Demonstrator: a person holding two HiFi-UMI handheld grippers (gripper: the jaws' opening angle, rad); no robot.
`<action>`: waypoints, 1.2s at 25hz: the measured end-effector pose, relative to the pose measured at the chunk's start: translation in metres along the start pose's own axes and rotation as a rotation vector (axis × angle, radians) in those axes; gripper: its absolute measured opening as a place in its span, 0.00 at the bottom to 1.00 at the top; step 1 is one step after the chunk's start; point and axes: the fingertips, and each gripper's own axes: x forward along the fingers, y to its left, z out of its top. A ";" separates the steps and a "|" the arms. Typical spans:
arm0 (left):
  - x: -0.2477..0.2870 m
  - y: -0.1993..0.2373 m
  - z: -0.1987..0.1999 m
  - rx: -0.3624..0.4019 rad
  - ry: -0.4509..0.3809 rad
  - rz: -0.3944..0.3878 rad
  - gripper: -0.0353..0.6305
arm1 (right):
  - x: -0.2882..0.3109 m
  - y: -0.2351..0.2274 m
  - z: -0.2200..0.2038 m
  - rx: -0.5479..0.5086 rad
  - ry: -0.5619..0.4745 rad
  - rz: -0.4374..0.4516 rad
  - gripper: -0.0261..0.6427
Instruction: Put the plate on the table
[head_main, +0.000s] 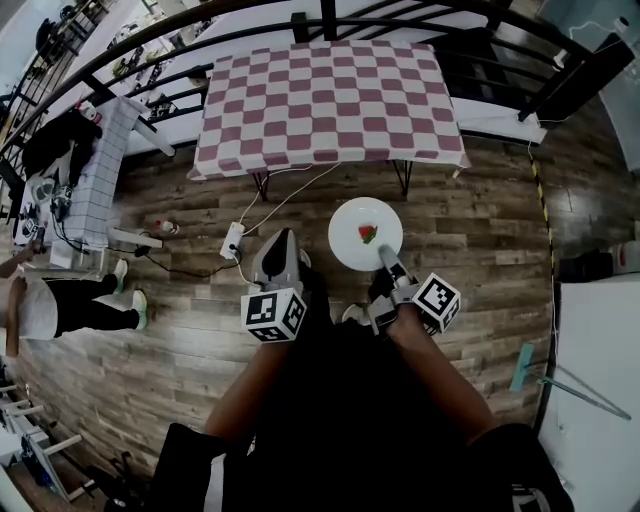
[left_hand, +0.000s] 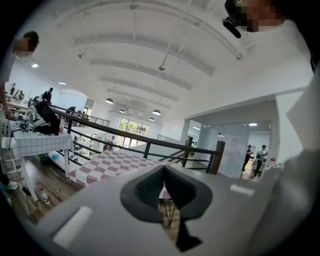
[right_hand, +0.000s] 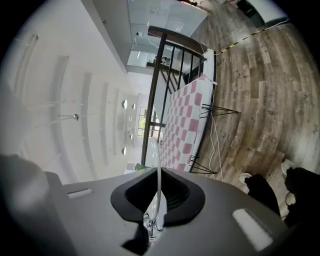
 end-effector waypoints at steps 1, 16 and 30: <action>0.006 -0.001 0.003 -0.002 0.000 0.000 0.07 | 0.003 0.005 0.006 -0.005 -0.001 0.002 0.06; 0.081 0.016 -0.006 0.011 0.035 -0.042 0.07 | 0.050 -0.001 0.046 -0.022 -0.038 -0.027 0.06; 0.207 0.080 0.026 -0.012 0.058 -0.071 0.07 | 0.175 0.037 0.093 -0.026 -0.051 -0.074 0.06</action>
